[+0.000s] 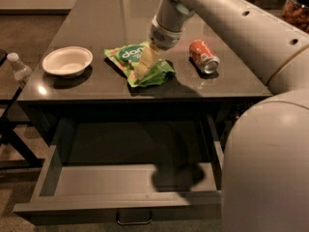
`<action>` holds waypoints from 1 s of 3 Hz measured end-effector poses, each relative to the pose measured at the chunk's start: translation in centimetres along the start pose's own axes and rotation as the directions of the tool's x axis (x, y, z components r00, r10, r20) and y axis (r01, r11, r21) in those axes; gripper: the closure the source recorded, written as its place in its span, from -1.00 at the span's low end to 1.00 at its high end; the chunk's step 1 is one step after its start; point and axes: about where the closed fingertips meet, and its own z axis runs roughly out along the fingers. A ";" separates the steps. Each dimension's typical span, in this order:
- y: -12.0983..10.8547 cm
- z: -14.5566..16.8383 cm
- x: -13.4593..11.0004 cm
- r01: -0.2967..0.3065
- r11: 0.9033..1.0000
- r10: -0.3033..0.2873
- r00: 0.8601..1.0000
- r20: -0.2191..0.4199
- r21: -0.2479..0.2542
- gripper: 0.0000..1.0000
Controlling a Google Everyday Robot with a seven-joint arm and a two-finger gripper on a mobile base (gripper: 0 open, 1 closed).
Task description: Place green rice chip bag into top drawer
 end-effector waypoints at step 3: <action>-2.6 2.3 1.4 -0.053 0.998 0.053 0.998 -0.039 -0.014 -1.00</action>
Offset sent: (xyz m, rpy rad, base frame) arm 0.0253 -0.0302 -0.0181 -0.0037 0.0291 -0.0603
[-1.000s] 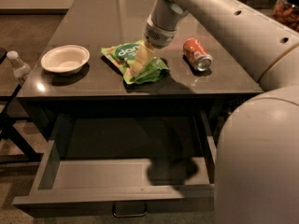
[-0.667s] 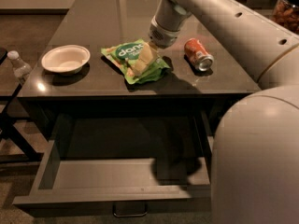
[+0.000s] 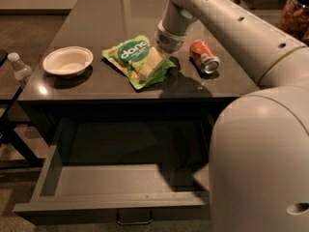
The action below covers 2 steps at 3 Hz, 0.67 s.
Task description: Place green rice chip bag into top drawer
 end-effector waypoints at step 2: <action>0.4 1.4 0.1 -0.008 1.000 0.008 1.000 -0.020 -0.010 -0.16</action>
Offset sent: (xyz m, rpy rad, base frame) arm -0.0010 0.0052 -0.0114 -0.0085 0.0185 -0.0035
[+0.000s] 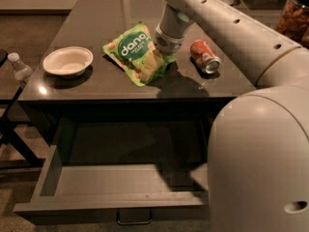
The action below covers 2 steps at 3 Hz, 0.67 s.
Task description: Place green rice chip bag into top drawer
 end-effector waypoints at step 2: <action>0.0 0.0 0.0 0.000 1.000 0.000 1.000 0.000 0.000 0.77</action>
Offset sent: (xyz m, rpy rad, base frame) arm 0.0000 0.0000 0.0000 0.0000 0.0000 0.0000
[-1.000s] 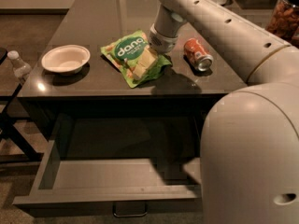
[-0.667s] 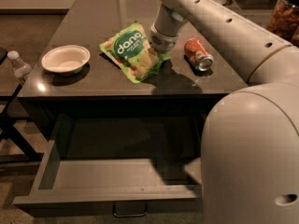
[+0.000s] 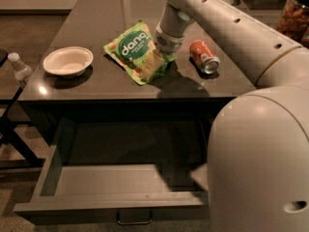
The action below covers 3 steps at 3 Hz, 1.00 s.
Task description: Place green rice chip bag into top drawer
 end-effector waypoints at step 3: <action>0.7 -4.0 0.0 0.033 0.998 -0.037 0.997 0.070 0.047 1.00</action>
Offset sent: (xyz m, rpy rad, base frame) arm -0.0430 0.0149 0.0702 0.0989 -0.2508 0.0871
